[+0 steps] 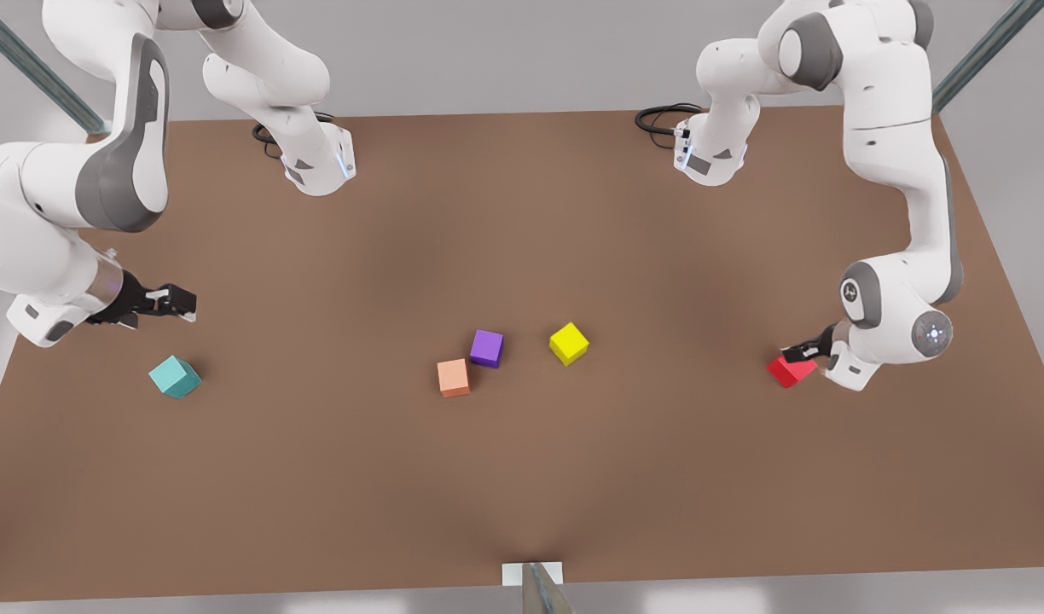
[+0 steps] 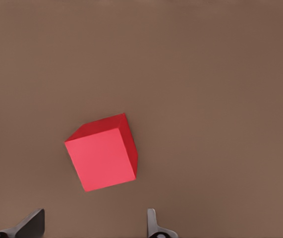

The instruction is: Pick up red wooden cube and pass to hand red wooden cube and place in blue wooden cube

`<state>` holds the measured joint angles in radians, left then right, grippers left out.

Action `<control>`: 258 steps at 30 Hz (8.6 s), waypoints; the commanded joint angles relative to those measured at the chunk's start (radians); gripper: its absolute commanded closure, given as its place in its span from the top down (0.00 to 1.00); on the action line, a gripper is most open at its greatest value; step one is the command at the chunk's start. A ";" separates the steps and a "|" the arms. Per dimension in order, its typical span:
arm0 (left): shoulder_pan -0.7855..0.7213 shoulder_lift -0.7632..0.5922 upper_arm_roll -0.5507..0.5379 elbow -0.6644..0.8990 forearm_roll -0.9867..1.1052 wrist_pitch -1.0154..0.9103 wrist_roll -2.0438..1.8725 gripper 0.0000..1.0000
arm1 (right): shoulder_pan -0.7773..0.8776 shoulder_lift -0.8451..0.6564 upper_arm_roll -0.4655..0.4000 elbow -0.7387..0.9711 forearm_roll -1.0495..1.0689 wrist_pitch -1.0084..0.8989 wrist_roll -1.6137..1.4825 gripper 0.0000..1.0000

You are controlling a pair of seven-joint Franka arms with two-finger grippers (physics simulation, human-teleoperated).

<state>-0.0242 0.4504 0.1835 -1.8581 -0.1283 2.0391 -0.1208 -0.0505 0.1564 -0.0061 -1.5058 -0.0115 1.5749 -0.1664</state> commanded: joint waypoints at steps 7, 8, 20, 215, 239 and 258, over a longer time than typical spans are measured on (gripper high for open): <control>0.003 0.025 0.007 -0.041 -0.024 0.250 -0.234 1.00 | 0.006 0.005 0.000 -0.001 0.002 -0.010 -0.059 1.00; 0.003 0.033 0.005 -0.041 -0.024 0.250 -0.235 1.00 | 0.006 0.005 0.000 -0.001 0.002 -0.012 -0.061 1.00; 0.000 0.117 0.002 -0.042 -0.031 0.277 -0.246 1.00 | 0.006 0.012 0.000 -0.001 0.001 -0.021 -0.073 1.00; 0.020 -0.157 -0.295 0.366 0.182 -0.543 0.104 1.00 | 0.046 0.425 -0.414 -0.221 0.079 0.508 -1.854 1.00; 0.023 -0.147 -0.295 0.366 0.182 -0.547 0.105 1.00 | 0.520 0.086 -0.391 0.108 0.061 -0.035 0.209 1.00; 0.023 -0.147 -0.295 0.364 0.182 -0.550 0.108 1.00 | 0.144 0.018 -0.065 0.078 0.047 -0.165 0.286 1.00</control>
<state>-0.0016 0.3048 -0.1118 -1.4939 0.0531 1.4904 -0.0138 0.0996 0.1752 -0.0703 -1.4293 0.0201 1.4411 -0.2597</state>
